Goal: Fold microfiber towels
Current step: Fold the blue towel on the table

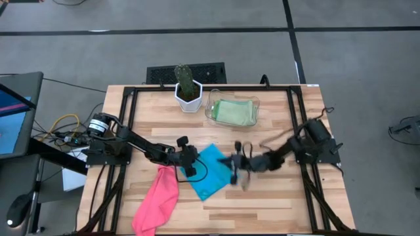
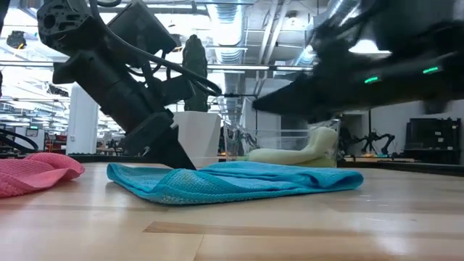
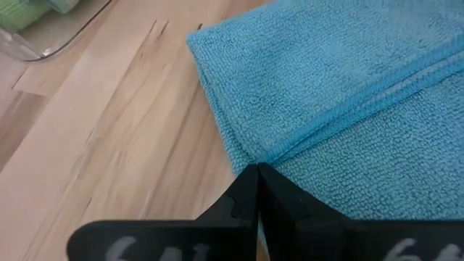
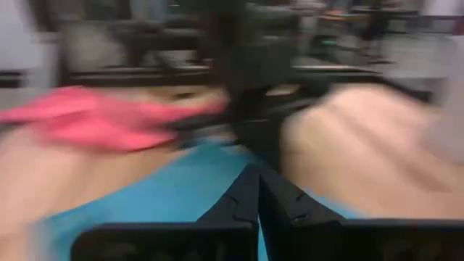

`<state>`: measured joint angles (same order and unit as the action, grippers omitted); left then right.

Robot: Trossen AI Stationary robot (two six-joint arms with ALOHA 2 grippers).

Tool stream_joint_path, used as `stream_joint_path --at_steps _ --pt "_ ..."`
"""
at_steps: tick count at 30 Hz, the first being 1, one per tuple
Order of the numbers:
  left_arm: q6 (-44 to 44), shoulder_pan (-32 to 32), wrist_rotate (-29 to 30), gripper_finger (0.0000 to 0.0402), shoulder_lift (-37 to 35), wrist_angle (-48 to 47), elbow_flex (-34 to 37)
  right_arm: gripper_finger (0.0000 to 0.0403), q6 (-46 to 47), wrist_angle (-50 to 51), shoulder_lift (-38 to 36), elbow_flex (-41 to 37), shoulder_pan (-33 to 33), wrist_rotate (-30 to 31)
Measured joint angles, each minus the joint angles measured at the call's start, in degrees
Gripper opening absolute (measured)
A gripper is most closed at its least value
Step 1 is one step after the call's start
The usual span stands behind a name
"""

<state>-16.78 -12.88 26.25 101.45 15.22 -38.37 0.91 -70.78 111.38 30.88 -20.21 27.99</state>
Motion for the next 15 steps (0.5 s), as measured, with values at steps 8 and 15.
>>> stream_joint_path --at_steps 8,15 --pt "-0.93 0.0 -0.01 0.0 0.0 1.1 0.0 0.0019 5.16 1.75 8.58 5.59 11.47 -12.87" --pt "-1.07 -0.07 -0.49 0.0 -0.58 1.35 -1.04 0.0014 8.9 8.26 15.89 13.5 13.85 -11.33"
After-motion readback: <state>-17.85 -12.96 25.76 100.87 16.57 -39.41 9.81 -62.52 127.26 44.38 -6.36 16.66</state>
